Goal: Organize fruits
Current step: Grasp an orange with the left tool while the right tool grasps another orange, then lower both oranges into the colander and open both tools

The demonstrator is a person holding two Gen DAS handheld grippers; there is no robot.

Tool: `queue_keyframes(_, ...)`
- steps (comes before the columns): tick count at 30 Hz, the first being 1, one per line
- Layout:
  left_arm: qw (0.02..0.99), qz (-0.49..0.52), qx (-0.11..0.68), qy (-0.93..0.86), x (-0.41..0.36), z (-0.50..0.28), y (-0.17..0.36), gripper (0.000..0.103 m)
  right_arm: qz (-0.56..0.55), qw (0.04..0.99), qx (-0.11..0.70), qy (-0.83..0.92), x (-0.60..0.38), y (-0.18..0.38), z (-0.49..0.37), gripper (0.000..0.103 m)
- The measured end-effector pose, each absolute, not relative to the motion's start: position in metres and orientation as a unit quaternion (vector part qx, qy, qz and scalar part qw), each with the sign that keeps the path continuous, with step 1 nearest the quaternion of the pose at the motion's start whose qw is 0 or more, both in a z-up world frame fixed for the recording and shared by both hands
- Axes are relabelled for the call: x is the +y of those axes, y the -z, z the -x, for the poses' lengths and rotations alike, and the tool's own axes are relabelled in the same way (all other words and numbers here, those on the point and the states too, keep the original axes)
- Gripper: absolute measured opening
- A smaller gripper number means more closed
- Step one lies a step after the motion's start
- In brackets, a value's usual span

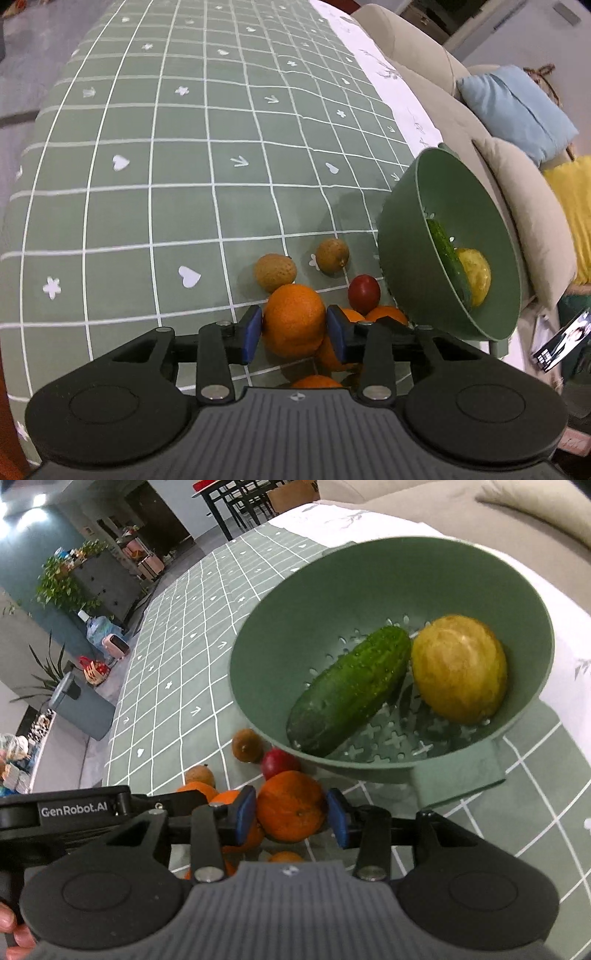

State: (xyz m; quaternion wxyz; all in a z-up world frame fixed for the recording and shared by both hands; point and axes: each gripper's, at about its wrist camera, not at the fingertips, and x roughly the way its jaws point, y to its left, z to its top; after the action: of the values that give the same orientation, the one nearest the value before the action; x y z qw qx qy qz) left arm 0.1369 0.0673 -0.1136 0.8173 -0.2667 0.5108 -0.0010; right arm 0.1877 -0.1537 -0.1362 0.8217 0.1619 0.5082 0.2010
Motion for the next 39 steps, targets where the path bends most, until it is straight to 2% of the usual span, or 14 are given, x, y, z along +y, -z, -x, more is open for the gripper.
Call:
queue_keyframes(7,0.826,0.264,0.498,-0.003,0.068,-0.127,0.105,0.041,-0.134,0.837,0.488,-0.208,-0.151,0.123,-0.179,0.037)
queue_keyframes(17,0.856,0.219,0.467,0.038,0.052,-0.113,0.046,0.041,-0.072,0.848,0.466,-0.243,-0.157,0.075,-0.148,0.037)
queue_keyframes(26,0.875,0.143,0.451,0.103,0.004,-0.149,0.002,0.041,-0.027,0.871,0.430,-0.234,-0.191,0.029,-0.162,0.037)
queue_keyframes(32,0.870,0.071,0.474,0.114,-0.031,-0.185,0.007,0.041,0.025,0.864,0.449,-0.227,-0.198,0.030,-0.195,0.037)
queue_keyframes(39,0.852,0.010,0.512,0.112,-0.052,-0.218,0.029,0.041,0.066,0.834,0.497,-0.232,-0.194,0.061,-0.230,0.037)
